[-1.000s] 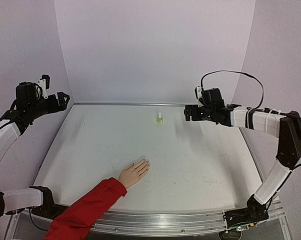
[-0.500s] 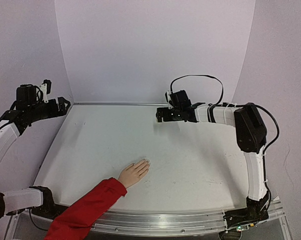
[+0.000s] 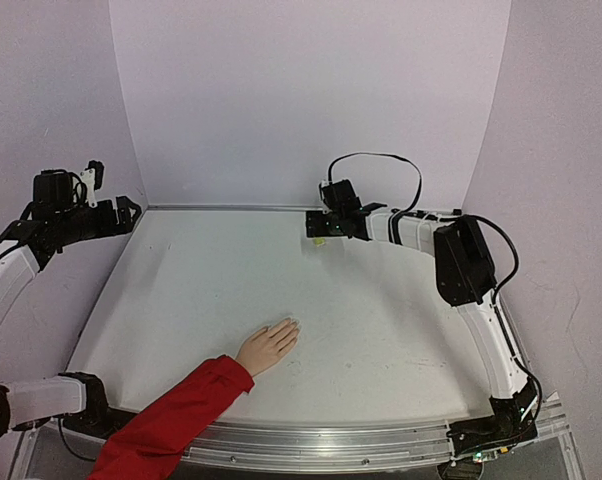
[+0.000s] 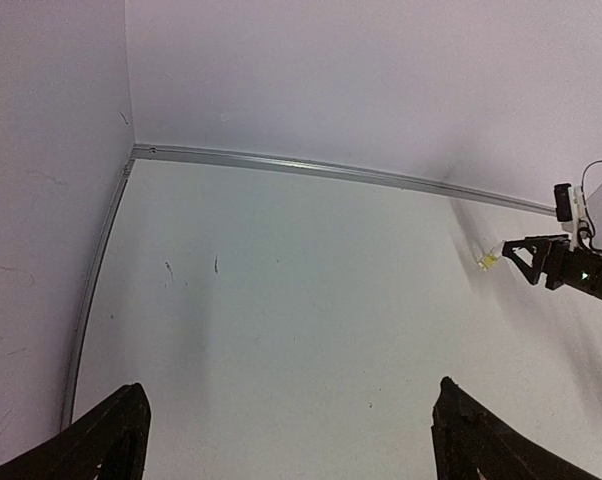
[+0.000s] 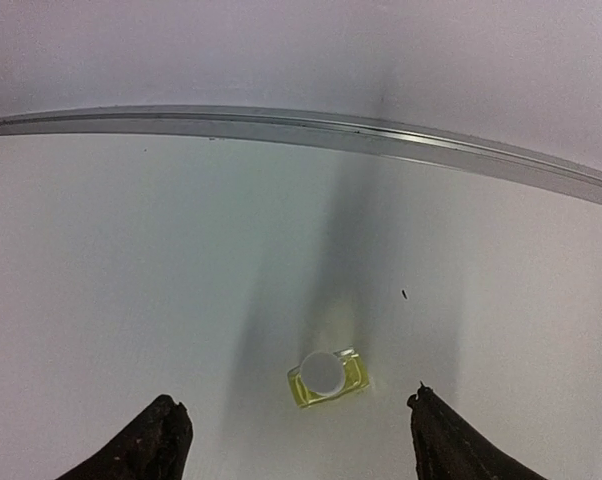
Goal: Paint the nails
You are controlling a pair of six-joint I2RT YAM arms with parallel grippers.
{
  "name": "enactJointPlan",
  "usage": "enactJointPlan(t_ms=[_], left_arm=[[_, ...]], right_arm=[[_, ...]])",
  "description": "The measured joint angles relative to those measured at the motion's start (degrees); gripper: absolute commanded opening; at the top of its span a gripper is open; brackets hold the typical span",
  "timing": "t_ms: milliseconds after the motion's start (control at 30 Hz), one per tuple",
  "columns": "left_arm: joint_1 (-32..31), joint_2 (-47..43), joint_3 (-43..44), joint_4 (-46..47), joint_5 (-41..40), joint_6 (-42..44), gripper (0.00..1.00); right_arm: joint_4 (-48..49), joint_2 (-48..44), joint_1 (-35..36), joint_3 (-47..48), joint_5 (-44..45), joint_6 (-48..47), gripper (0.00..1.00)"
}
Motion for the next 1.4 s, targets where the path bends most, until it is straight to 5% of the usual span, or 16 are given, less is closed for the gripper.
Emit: enactJointPlan(t_ms=[1400], left_arm=[[0.15,1.11,0.0,-0.04,4.7,0.24,0.99]], right_arm=[[-3.08,11.28,-1.2,15.02,-0.17,-2.56,0.05]])
